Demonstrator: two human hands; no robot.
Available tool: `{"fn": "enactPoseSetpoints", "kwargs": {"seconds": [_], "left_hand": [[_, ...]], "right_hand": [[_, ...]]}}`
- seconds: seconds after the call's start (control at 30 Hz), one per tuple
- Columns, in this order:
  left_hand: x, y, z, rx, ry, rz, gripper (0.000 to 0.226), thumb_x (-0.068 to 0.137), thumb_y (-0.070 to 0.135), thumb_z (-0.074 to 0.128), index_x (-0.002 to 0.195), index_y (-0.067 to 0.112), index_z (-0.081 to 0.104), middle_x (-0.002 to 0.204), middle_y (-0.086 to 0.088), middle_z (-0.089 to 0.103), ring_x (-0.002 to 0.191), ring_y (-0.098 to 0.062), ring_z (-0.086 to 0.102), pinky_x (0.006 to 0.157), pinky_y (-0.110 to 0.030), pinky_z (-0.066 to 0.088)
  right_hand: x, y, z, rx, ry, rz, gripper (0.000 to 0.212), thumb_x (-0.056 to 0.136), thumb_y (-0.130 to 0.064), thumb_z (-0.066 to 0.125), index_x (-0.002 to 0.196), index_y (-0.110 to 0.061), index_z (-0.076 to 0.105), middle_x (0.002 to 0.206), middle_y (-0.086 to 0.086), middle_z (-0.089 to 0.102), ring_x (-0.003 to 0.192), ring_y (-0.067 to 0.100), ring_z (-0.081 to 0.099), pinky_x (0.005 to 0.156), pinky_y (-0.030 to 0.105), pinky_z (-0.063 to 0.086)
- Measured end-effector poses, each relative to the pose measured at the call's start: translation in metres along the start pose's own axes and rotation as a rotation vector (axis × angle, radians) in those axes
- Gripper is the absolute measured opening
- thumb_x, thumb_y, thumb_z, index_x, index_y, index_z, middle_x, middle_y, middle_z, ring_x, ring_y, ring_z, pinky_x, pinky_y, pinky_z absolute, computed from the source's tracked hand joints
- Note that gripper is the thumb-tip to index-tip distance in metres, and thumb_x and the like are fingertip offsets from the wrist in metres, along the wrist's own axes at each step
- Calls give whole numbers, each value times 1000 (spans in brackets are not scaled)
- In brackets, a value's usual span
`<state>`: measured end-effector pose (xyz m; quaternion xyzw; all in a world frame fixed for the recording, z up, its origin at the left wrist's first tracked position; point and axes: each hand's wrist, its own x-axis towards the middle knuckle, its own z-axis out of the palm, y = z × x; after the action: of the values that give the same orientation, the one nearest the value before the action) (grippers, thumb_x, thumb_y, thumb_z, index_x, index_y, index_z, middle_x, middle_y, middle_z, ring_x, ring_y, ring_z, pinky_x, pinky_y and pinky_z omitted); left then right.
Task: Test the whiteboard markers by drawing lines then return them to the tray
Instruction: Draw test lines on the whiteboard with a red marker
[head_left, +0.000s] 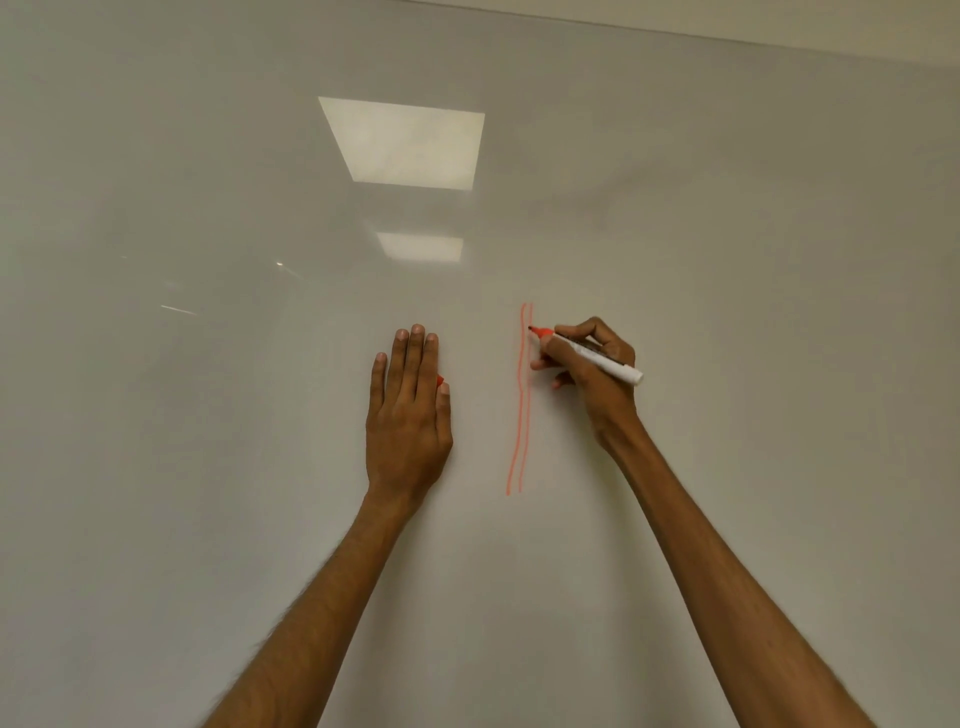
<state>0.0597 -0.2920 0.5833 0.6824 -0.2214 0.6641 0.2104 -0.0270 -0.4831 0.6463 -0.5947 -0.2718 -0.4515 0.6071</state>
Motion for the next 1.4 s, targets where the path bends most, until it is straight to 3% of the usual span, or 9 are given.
{"fn": "enactPoseSetpoints", "kwargs": {"seconds": [0.27,0.63,0.9,1.13,1.4], "left_hand": [[-1,-2,0,-7,-13,7,54,104,22,29,154,3,23,163,-10,20,152,-22,12,124,-44,12],[-1,-2,0,-2,-12,11,54,104,20,31,155,4,23,163,-10,19,152,-21,11,124,-44,12],[-1,-1,-1,-2,-16,9,54,104,20,30,154,3,23,163,-10,19,153,-22,11,124,-44,12],[-2,-1,-1,-6,-17,9,54,104,20,29,154,3,23,163,-11,20,153,-22,11,124,-44,12],[-2,-1,-1,-5,-7,14,53,104,19,30,154,2,23,163,-11,20,152,-22,12,125,-44,11]], "right_hand": [[17,1,9,91,112,-30,14,91,-6,69,85,-8,57,99,13,76,76,30,74,55,28,54],[18,8,12,53,145,-37,12,90,-2,68,89,-1,56,103,17,74,74,28,75,59,31,58],[5,13,8,79,144,11,14,88,4,67,84,-1,55,99,16,75,70,29,74,62,30,59],[-10,19,3,99,133,33,12,88,7,65,85,5,54,98,25,73,71,31,74,64,31,60],[-29,28,-3,76,108,53,14,89,8,64,83,8,51,88,18,73,73,32,74,65,34,61]]}}
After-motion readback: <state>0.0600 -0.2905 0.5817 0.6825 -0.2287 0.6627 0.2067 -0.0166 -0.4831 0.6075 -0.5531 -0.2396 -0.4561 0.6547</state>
